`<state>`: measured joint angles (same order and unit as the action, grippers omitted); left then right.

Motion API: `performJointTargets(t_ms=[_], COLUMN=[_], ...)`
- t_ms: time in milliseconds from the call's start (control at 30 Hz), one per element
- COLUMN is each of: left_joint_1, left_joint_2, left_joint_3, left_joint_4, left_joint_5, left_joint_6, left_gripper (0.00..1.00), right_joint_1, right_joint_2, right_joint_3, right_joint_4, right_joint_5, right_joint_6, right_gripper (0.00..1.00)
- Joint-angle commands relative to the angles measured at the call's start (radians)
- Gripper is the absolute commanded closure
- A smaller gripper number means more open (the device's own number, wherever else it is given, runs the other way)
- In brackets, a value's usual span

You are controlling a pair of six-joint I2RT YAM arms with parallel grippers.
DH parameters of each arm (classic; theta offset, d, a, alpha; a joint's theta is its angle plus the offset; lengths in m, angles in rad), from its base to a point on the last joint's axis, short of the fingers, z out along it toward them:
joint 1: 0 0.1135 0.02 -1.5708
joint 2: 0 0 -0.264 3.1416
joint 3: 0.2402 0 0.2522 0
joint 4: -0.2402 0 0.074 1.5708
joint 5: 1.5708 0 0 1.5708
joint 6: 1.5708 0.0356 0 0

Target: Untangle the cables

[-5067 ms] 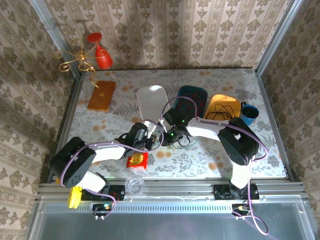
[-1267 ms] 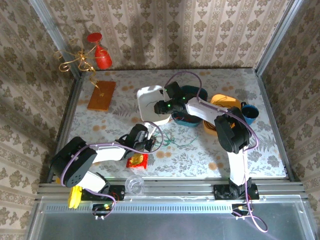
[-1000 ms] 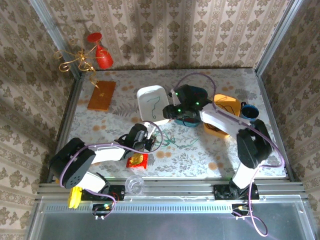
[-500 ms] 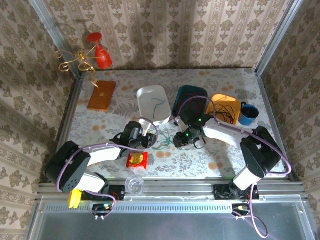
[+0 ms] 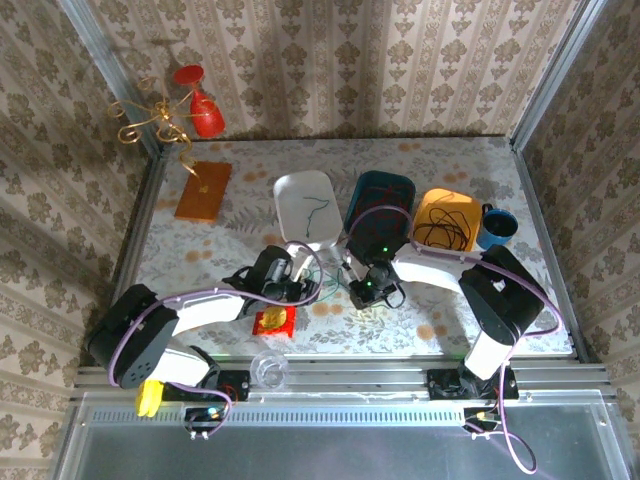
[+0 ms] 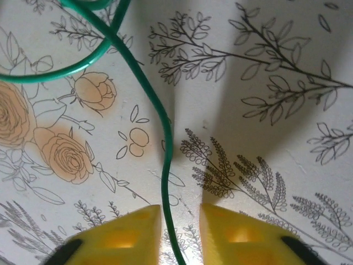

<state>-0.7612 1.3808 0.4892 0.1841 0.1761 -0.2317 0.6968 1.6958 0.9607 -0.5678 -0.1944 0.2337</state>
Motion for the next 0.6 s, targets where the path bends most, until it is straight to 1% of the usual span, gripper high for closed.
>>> performJointTargets(t_ms=[0, 33, 200, 300, 433, 567], left_joint_1=[-0.021, -0.028, -0.036, -0.034, -0.03, -0.033], left_joint_2=[0.006, 0.007, 0.006, 0.015, 0.05, 0.099], left_joint_3=[0.02, 0.019, 0.018, 0.016, 0.034, 0.054], left_joint_4=[-0.084, -0.087, -0.077, -0.056, -0.044, -0.033], left_joint_5=[-0.027, -0.041, -0.081, -0.087, -0.057, -0.072], left_joint_6=[0.024, 0.027, 0.028, 0.029, 0.048, 0.061], left_gripper=[0.41, 0.41, 0.43, 0.46, 0.5, 0.51], right_joint_1=[0.004, 0.004, -0.006, -0.018, -0.032, -0.04], right_joint_2=[0.008, 0.003, -0.018, -0.031, -0.051, -0.066], right_joint_3=[-0.02, -0.025, -0.039, -0.048, -0.059, -0.063], right_joint_4=[0.0, 0.012, 0.064, 0.083, 0.103, 0.107], right_joint_5=[-0.017, -0.027, -0.059, -0.083, -0.118, -0.111], right_joint_6=[0.015, 0.023, 0.05, 0.052, 0.063, 0.063], right_gripper=[0.97, 1.0, 1.0, 1.0, 1.0, 1.0])
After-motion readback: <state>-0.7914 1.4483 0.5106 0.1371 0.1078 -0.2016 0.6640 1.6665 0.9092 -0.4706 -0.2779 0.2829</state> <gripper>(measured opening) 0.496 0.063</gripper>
